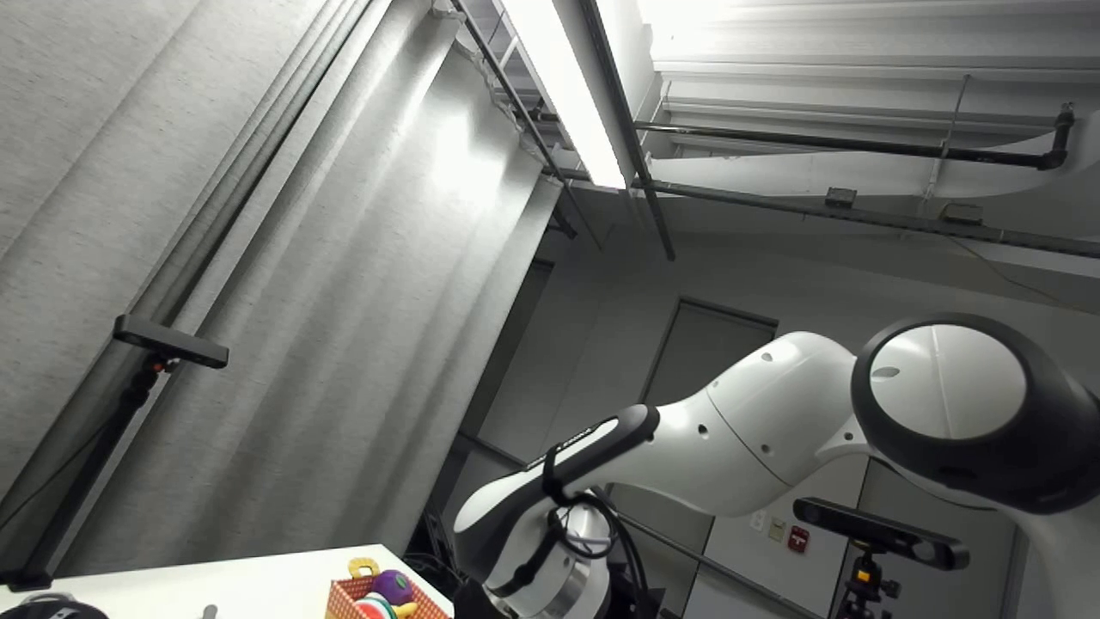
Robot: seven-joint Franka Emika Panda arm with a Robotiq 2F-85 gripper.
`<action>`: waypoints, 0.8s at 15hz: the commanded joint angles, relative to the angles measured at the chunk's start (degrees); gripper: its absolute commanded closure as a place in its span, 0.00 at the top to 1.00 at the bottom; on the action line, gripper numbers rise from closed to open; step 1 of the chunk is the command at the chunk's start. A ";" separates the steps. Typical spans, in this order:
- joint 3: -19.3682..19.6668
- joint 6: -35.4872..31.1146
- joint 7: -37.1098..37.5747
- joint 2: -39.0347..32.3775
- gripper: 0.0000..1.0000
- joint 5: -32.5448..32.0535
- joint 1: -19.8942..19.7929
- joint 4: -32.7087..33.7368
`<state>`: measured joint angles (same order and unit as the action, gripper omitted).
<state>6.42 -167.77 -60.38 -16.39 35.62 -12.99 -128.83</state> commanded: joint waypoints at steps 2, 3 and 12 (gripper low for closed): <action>1.17 -1.58 1.77 4.08 1.00 -1.68 1.86 -4.32; 1.34 -1.82 2.02 4.63 1.00 -2.11 2.23 -5.26; 1.27 -5.85 6.36 8.53 1.00 -6.50 6.32 -16.93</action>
<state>7.09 -169.88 -57.06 -10.39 30.92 -9.09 -140.70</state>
